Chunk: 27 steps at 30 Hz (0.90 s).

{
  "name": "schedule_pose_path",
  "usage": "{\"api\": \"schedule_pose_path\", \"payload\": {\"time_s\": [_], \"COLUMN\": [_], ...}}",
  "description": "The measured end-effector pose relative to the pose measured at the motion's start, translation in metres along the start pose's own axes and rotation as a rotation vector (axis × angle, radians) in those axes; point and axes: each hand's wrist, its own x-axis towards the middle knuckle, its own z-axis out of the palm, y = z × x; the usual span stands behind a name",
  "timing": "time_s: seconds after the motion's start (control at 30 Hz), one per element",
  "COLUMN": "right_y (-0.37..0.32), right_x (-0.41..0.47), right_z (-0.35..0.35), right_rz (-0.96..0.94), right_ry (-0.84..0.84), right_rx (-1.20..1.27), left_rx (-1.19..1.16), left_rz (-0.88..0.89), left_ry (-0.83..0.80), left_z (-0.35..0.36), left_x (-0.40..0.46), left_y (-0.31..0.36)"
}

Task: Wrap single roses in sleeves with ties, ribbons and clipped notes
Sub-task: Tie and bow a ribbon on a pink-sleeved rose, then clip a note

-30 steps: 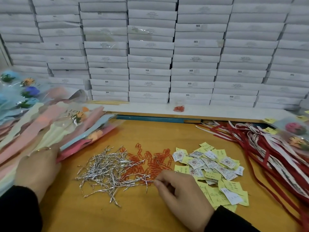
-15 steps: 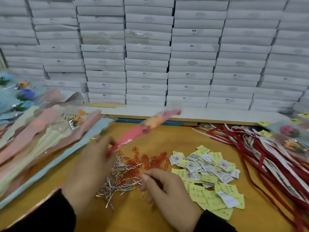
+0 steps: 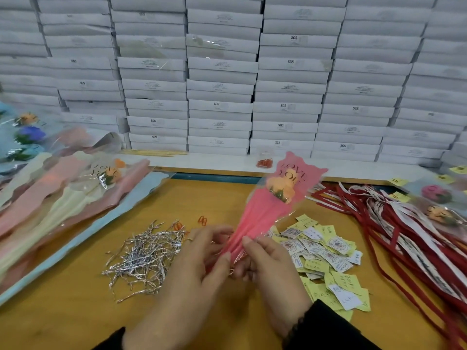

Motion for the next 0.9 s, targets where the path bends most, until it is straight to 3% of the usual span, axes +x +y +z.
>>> {"api": "schedule_pose_path", "payload": {"time_s": [0.13, 0.23, 0.4, 0.57, 0.9], "right_y": [0.004, 0.003, 0.000, -0.001, 0.002], "right_x": [0.002, 0.005, 0.008, 0.007, 0.001], "right_z": [-0.002, -0.005, -0.006, -0.006, 0.002], "right_rz": [0.014, 0.002, -0.047, -0.079, -0.135], "right_ry": [-0.027, -0.003, 0.028, 0.006, -0.092], "right_rx": [-0.011, -0.010, -0.035, -0.077, -0.138], "left_rx": [-0.103, -0.145, -0.409, -0.522, -0.523], "left_rz": [-0.214, -0.317, -0.496, -0.509, -0.417], "left_ry": [0.003, -0.095, -0.245, -0.249, -0.029], "left_z": [-0.009, -0.018, -0.016, -0.010, -0.004], "left_x": [0.002, 0.005, 0.003, 0.003, 0.004], "left_y": [0.007, 0.007, 0.005, -0.002, -0.011]}}
